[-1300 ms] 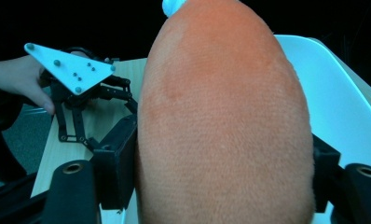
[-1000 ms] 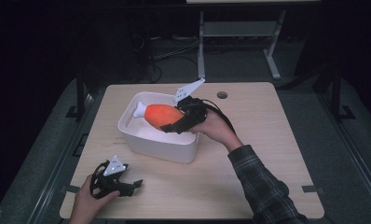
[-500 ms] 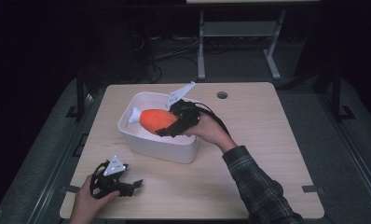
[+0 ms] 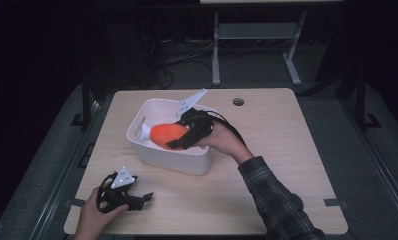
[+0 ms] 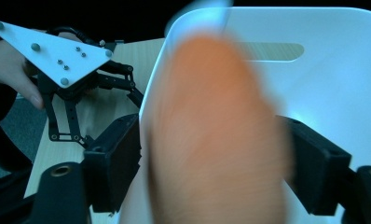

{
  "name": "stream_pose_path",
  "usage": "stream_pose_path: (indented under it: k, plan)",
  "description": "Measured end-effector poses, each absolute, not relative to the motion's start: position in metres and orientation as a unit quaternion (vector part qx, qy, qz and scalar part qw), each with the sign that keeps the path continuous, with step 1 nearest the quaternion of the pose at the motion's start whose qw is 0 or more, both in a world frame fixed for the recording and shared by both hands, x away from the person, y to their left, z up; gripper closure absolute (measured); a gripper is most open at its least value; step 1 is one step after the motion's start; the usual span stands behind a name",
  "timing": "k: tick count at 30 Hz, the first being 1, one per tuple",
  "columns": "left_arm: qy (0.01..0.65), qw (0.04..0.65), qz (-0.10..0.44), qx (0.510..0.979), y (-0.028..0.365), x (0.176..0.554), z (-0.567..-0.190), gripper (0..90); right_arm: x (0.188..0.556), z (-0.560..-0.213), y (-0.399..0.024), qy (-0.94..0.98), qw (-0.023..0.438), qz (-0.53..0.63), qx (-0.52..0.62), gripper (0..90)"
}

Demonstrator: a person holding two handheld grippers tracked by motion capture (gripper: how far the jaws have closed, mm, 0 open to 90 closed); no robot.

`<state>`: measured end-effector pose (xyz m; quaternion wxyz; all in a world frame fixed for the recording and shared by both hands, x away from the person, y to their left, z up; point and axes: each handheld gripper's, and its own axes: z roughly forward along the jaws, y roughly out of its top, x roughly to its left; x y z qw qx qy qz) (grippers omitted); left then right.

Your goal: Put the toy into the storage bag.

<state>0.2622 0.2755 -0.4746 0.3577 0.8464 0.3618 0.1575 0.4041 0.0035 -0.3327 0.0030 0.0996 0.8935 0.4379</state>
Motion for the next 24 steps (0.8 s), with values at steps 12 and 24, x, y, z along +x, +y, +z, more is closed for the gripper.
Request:
stream_pose_path:
  k: [12, 24]
  plan:
    - [0.362, 0.358, 0.157, 0.846, 0.275, 0.262, -0.475, 12.9, 0.403, -0.331, -0.003, 0.889, 0.008, 0.444, 0.109, 23.6]
    - [0.364, 0.359, 0.157, 0.845, 0.275, 0.262, -0.475, 12.9, 0.396, -0.321, -0.047, 0.879, 0.027, 0.457, 0.131, 23.6]
